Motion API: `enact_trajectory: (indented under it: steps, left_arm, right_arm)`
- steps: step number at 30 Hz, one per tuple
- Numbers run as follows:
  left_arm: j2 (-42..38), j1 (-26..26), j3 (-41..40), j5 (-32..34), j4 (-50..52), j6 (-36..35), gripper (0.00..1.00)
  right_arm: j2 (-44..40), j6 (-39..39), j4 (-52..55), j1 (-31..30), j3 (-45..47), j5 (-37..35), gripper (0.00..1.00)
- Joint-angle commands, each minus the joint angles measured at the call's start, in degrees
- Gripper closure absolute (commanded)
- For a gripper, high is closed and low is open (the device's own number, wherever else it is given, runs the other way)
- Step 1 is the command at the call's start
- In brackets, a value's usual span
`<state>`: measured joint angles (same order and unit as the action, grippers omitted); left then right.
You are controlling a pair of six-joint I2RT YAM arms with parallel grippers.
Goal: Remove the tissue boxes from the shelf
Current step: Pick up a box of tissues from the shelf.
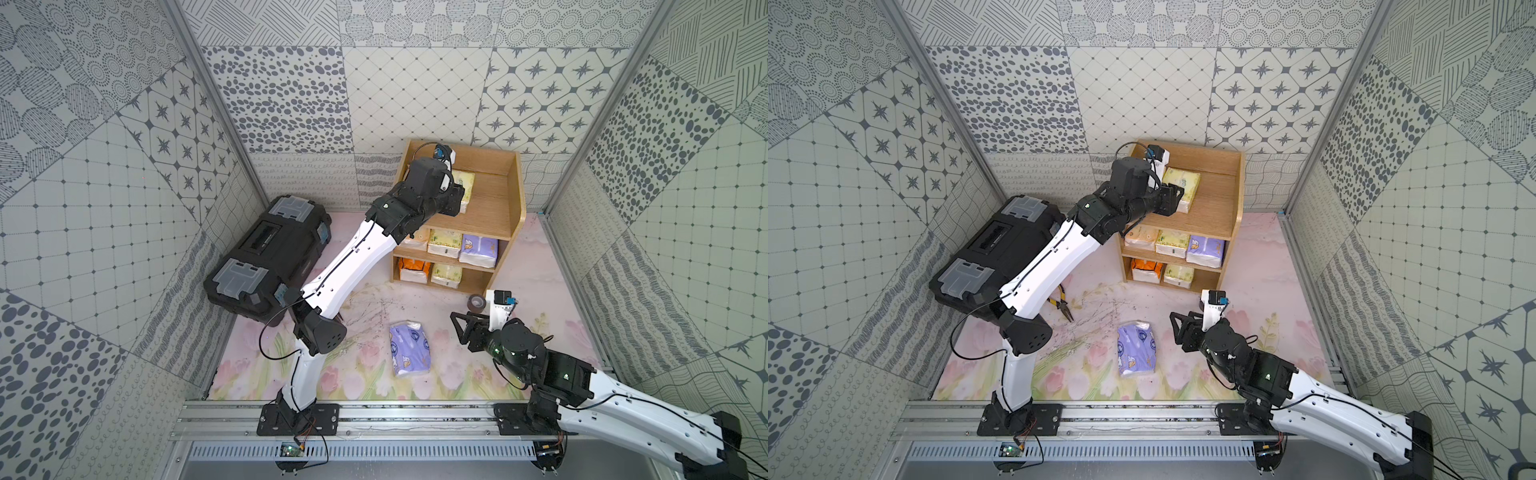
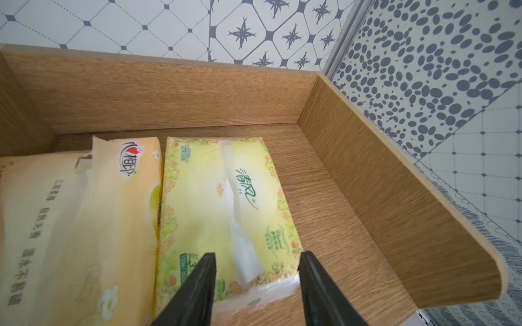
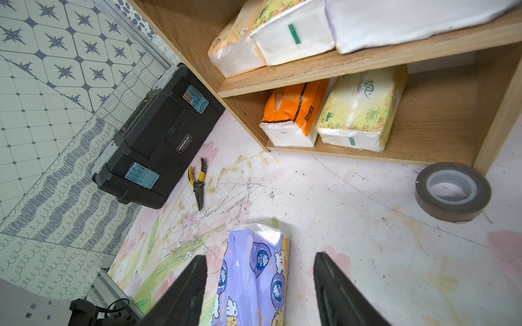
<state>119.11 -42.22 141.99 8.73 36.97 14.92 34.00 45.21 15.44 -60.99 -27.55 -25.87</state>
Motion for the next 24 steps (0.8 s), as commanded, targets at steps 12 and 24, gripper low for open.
enact_trajectory:
  steps: [12,24]
  left_arm:
    - [1.41,0.32,-0.61,-4.34,2.47,3.43,0.40]
    - [1.56,-3.23,-0.99,-9.30,-1.34,4.00,0.41]
  right_arm:
    - [-2.94,0.89,0.87,0.21,0.66,-1.18,0.37]
    - [-5.33,0.98,4.62,0.20,0.00,-1.94,0.37]
